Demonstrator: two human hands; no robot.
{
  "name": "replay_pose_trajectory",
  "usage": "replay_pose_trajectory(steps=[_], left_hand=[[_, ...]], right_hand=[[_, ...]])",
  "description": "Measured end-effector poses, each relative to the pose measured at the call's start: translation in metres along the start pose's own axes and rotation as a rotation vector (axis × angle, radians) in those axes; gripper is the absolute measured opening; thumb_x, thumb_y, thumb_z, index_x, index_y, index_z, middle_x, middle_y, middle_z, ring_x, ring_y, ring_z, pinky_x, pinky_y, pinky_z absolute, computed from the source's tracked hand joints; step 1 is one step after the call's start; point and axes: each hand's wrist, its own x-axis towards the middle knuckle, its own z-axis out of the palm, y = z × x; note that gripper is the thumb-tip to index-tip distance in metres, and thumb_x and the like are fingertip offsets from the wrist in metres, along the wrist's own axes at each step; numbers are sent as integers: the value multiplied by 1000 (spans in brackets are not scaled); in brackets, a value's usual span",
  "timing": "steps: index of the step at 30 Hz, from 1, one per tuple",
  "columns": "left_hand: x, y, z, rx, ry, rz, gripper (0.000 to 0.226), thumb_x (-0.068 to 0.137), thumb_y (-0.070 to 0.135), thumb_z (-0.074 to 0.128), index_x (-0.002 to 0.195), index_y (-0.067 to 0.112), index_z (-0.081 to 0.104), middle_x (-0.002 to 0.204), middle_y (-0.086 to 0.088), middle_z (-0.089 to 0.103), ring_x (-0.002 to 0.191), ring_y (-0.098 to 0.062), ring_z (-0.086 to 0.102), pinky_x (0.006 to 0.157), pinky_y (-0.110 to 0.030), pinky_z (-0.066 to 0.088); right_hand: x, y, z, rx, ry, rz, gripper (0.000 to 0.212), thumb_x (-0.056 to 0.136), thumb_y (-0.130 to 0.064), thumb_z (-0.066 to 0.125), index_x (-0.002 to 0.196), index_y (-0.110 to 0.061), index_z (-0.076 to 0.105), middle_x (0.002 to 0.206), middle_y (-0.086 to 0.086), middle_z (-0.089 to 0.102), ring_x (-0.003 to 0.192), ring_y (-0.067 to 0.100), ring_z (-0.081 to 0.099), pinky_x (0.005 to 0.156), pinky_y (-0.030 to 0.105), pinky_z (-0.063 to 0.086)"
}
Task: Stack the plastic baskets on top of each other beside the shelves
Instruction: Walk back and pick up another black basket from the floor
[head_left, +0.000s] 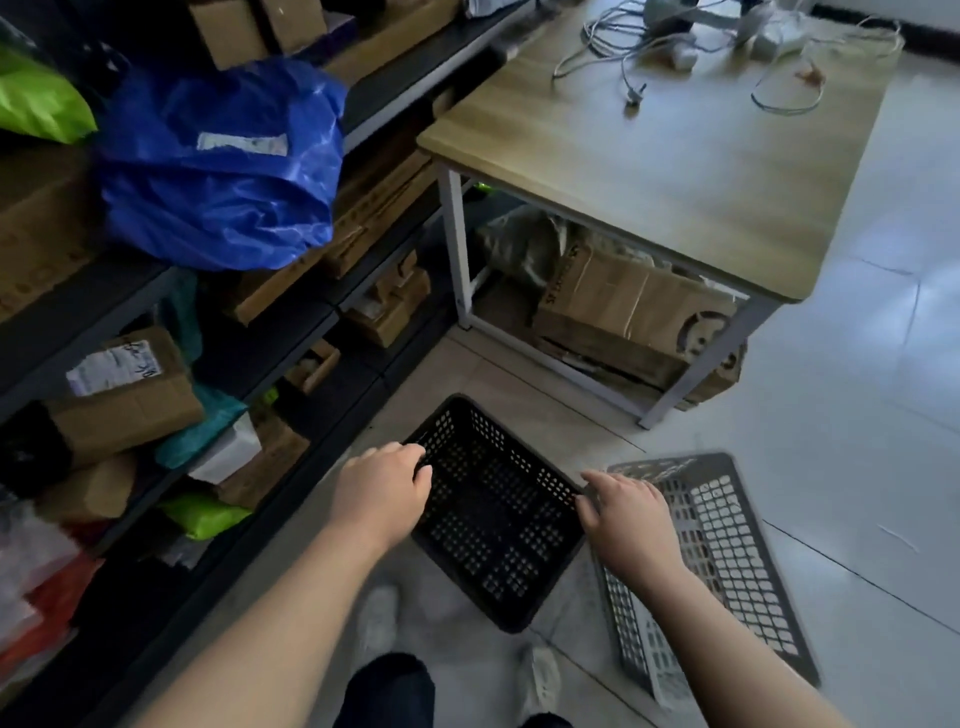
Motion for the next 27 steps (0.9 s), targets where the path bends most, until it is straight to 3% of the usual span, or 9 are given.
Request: replay_pose_trajectory(steps=[4,8,15,22,27], left_hand=[[59,-21,13,13,-48,97,38,95,37,39,125,22,55,121,2,63,108,-23,57,91,-37,44],[115,-47,34,21,-112,200,37,96,36,38,126,21,54,120,1,62,109,-22,57,92,-37,44],[185,-90,107,68,-215,332,37,95,35,40,126,21,54,120,1,62,109,-23,57,90,-38,45],[232,-122,213,-34,-280,309,40,96,31,43,132,16,52,129,-4,58,114,-23,55,93,-37,46],[271,-147,288,-112,-347,202,47,96,26,46,139,8,43,138,-17,48,122,-32,48,98,-35,39]], right_hand=[[26,-12,28,27,24,117,29,88,-30,53,112,-21,64,108,4,70,105,26,61,95,38,39],[47,-27,69,53,37,245,36,87,-29,54,121,-18,62,115,5,69,110,28,60,98,40,38],[69,-27,157,84,26,502,40,87,-28,55,124,-14,60,115,9,68,107,31,61,93,40,42],[83,13,261,187,5,706,42,91,-30,51,130,-15,55,123,11,63,114,31,56,93,39,42],[90,49,332,325,17,878,41,92,-29,49,130,-14,54,127,12,61,116,30,55,83,36,42]])
